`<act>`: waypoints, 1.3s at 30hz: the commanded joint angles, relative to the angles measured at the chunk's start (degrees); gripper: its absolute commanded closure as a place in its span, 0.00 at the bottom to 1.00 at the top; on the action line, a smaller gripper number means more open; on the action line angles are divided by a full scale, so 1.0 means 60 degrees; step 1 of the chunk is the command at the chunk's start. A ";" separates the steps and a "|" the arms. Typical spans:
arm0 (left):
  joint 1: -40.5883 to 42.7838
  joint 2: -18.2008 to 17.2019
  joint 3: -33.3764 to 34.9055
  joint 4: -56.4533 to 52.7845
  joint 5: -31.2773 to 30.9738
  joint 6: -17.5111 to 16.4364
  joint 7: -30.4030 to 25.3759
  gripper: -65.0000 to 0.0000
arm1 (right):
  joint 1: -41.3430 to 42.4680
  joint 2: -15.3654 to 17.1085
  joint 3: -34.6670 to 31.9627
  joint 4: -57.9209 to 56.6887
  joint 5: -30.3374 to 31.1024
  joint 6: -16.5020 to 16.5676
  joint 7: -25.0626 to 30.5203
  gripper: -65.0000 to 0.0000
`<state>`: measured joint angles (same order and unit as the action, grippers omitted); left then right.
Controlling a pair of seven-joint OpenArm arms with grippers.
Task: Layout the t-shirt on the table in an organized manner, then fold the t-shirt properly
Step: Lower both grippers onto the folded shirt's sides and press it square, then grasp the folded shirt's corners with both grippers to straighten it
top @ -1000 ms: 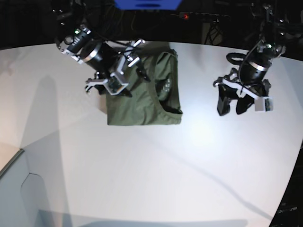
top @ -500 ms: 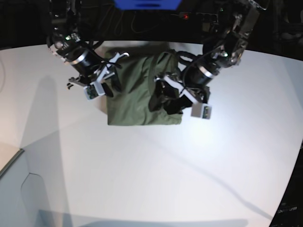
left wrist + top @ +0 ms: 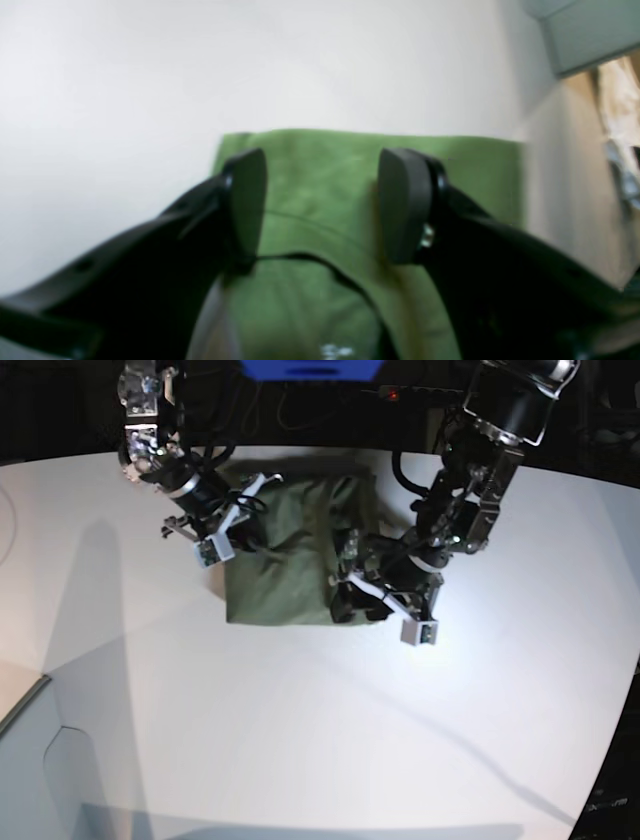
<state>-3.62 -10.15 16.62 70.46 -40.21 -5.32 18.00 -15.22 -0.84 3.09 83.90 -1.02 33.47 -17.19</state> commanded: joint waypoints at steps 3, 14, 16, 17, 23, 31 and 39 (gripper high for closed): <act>-0.0225 0.0000 -0.0126 0.0016 -0.0017 -0.0102 -0.0194 0.47 | 0.0142 0.0192 0.0254 -0.0261 0.0147 0.0084 0.0235 0.90; -0.0078 -0.0191 -0.1679 0.0250 -0.0076 -0.0117 -0.0106 0.46 | -0.0225 0.0118 0.1016 0.1321 0.0162 0.0084 0.0206 0.90; 0.0185 -0.0367 -0.1840 0.0734 -0.0076 -0.0117 -0.0106 0.46 | -0.0503 -0.0131 0.1001 0.1907 0.0162 0.0084 0.0147 0.90; 0.0288 -0.0440 -0.1884 0.0953 -0.0076 -0.0117 -0.0135 0.46 | -0.0635 -0.0263 0.1001 0.2083 0.0162 0.0084 0.0147 0.89; 0.1123 -0.0630 -0.2895 0.1788 -0.0076 -0.0117 -0.0106 0.46 | -0.1074 -0.0717 0.0693 0.1805 0.0162 0.0084 0.0176 0.89; 0.1812 -0.0630 -0.4287 0.1788 -0.0076 -0.0117 -0.0106 0.46 | -0.1162 -0.0732 -0.1021 0.0852 0.0118 0.0055 0.0191 0.89; 0.2193 -0.0645 -0.5034 0.1788 -0.0032 -0.0117 -0.0091 0.46 | -0.0796 -0.0497 -0.2149 -0.0188 0.0103 0.0055 0.0162 0.90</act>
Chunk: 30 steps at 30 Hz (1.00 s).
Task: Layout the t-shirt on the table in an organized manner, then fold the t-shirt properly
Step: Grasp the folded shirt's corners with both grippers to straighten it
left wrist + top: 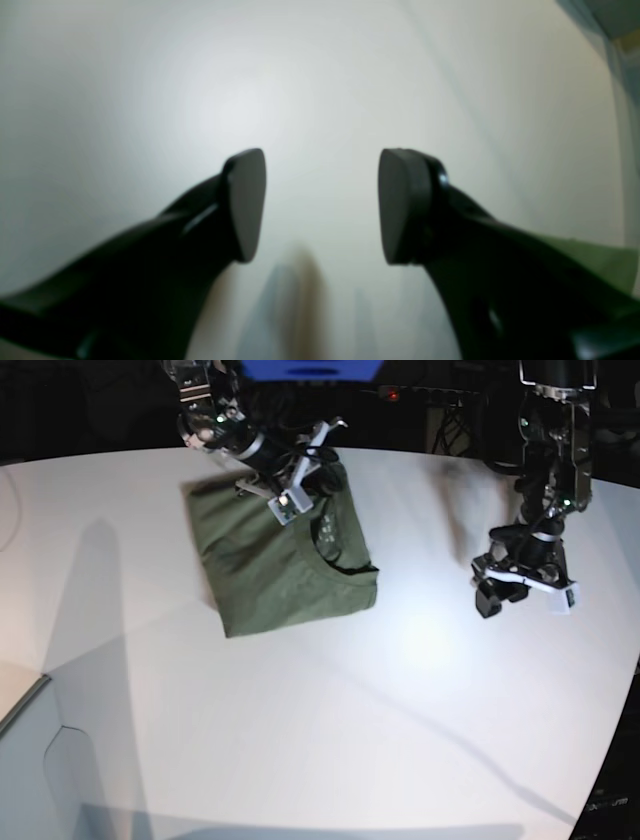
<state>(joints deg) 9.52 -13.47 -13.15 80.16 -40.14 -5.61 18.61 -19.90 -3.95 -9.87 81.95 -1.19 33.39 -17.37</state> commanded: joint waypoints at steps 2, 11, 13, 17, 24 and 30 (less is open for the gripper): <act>0.0047 -0.0091 -0.0234 0.0171 -0.0072 -0.0069 -0.0193 0.46 | -0.0075 0.0167 -0.0194 0.0356 0.0133 0.0069 0.0191 0.90; 0.0223 -0.0091 -0.0248 0.0186 -0.0087 -0.0069 -0.0193 0.46 | -0.0060 0.0782 0.0641 0.3140 0.0177 0.0069 0.0191 0.89; 0.0311 -0.0062 -0.0219 0.0391 -0.0087 -0.0069 -0.0193 0.46 | 0.0467 0.0782 0.0978 0.3037 0.0177 0.0069 0.0162 0.89; 0.0633 -0.0003 -0.0204 0.0757 -0.0087 -0.0069 -0.0193 0.46 | 0.1639 0.0782 0.1491 0.1938 0.0177 0.0069 0.0162 0.89; 0.1117 -0.0003 0.0133 0.1006 -0.0101 -0.0069 -0.0193 0.46 | 0.3603 0.0855 0.1872 -0.1168 0.0177 0.0069 0.0250 0.89; 0.1468 0.0055 0.0719 0.1241 -0.0101 -0.0069 -0.0208 0.46 | 0.4950 0.0870 0.2531 -0.3586 0.0177 0.0069 0.0396 0.90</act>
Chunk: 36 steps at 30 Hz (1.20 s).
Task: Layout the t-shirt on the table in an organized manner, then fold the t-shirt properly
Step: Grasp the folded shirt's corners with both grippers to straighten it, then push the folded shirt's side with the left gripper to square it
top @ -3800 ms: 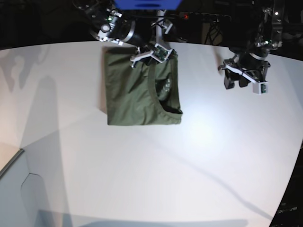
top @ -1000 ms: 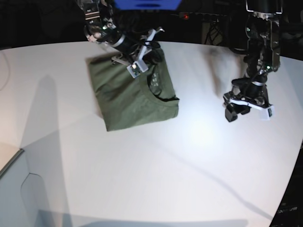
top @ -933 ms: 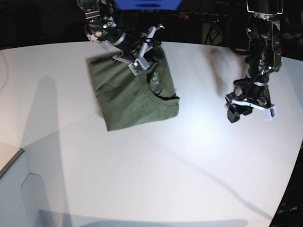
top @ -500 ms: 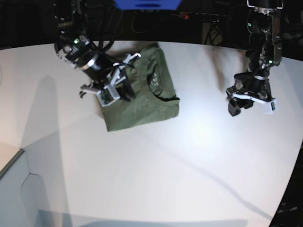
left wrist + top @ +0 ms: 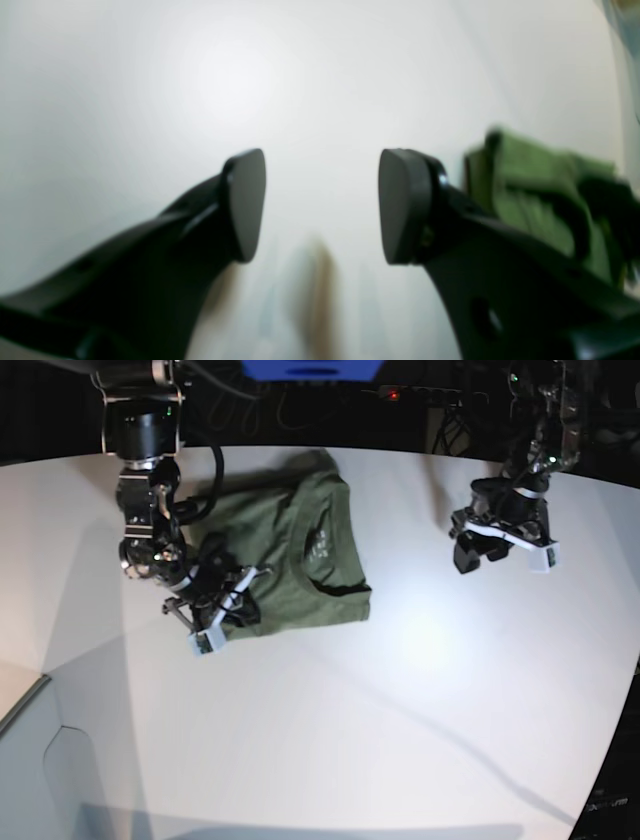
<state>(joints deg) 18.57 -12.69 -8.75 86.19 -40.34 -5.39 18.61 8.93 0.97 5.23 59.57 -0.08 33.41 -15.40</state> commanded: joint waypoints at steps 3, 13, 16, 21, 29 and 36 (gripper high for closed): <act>0.0165 -0.0061 0.0558 0.0484 -0.0068 -0.0106 -0.0193 0.46 | -0.0016 0.0036 0.0073 0.0555 -0.0009 0.0066 0.0303 0.90; -0.0274 -0.0047 0.2931 0.0792 -0.0068 -0.0106 -0.0237 0.19 | -0.2169 0.0021 0.0102 0.4789 -0.0009 0.0066 0.0347 0.89; -0.0728 0.0188 0.3635 0.0309 -0.0068 -0.0106 -0.0267 0.15 | -0.2638 0.0036 0.0351 0.5302 -0.0009 0.0066 0.0332 0.89; -0.1344 0.0935 0.3767 -0.0820 -0.0068 -0.0106 -0.0252 0.15 | -0.2887 -0.0023 0.1186 0.5302 -0.0009 0.0066 0.0317 0.89; -0.1856 0.1624 0.3767 -0.2256 -0.0068 -0.0106 -0.0267 0.15 | -0.3034 0.0021 0.2139 0.5361 -0.0009 0.0080 0.0317 0.89; -0.2208 0.2019 0.3781 -0.3164 -0.0068 -0.0106 -0.0208 0.16 | -0.3107 0.0021 0.2637 0.5376 -0.0009 0.0095 0.0317 0.89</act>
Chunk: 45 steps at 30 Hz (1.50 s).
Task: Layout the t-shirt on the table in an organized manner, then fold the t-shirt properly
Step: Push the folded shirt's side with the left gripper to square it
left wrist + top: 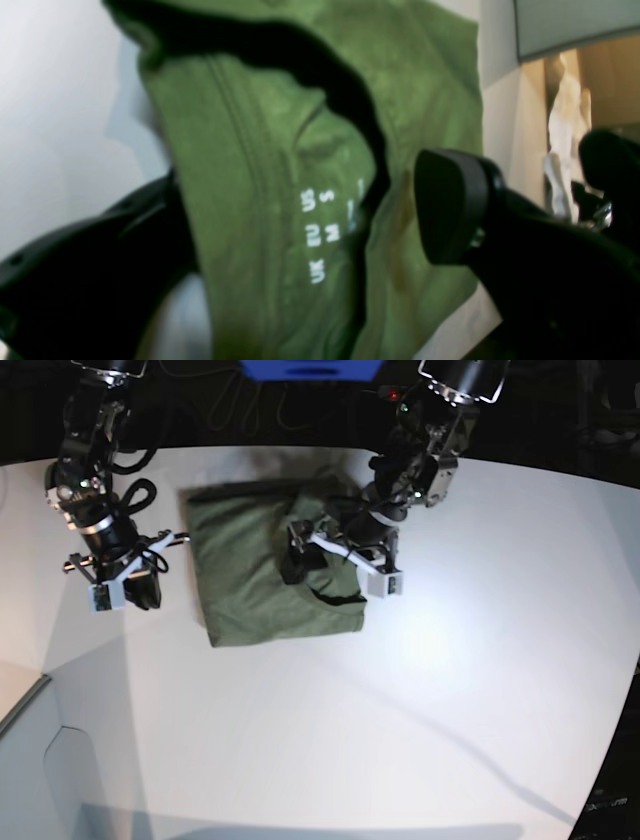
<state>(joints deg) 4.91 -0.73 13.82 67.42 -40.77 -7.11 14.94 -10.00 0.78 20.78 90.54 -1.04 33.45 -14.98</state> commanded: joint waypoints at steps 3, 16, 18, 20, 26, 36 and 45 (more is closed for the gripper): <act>0.0054 0.0085 0.0018 -0.0137 0.0004 0.0182 0.0404 0.33 | -0.0026 0.0054 0.0091 0.0214 0.0151 0.0088 0.0248 0.89; -0.1821 -0.0618 0.1864 -0.1969 0.0107 0.0182 0.0433 1.00 | -0.0216 0.0068 0.1248 0.0536 0.0151 0.0088 0.0277 0.89; -0.2378 -0.1057 0.2714 -0.2130 0.0122 0.0182 0.0433 1.00 | -0.0172 0.0068 0.1629 0.0536 0.0151 0.0088 0.0292 0.89; -0.3199 -0.1585 0.3945 -0.2379 0.0122 0.0182 0.0433 1.00 | -0.0143 0.0068 0.2127 0.0536 0.0151 0.0088 0.0321 0.89; -0.5983 -0.2171 0.7652 -0.3625 0.0122 0.0167 0.0345 1.00 | -0.0099 0.0025 0.3211 0.0595 0.0151 0.0088 0.0321 0.89; -0.8752 -0.0046 1.0993 -0.5925 0.0678 -0.3173 0.0316 1.00 | -0.0260 -0.0151 0.3768 0.0595 0.0151 0.0088 0.0321 0.89; -0.8444 0.1622 1.1124 -0.7229 0.5440 -0.4287 0.0301 1.00 | -0.0275 -0.0679 0.4398 0.0609 0.0151 0.0088 0.0321 0.89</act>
<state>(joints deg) -45.43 9.54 80.34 24.38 -10.31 -31.03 12.60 -11.88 -3.51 46.94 93.03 -1.06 33.47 -14.79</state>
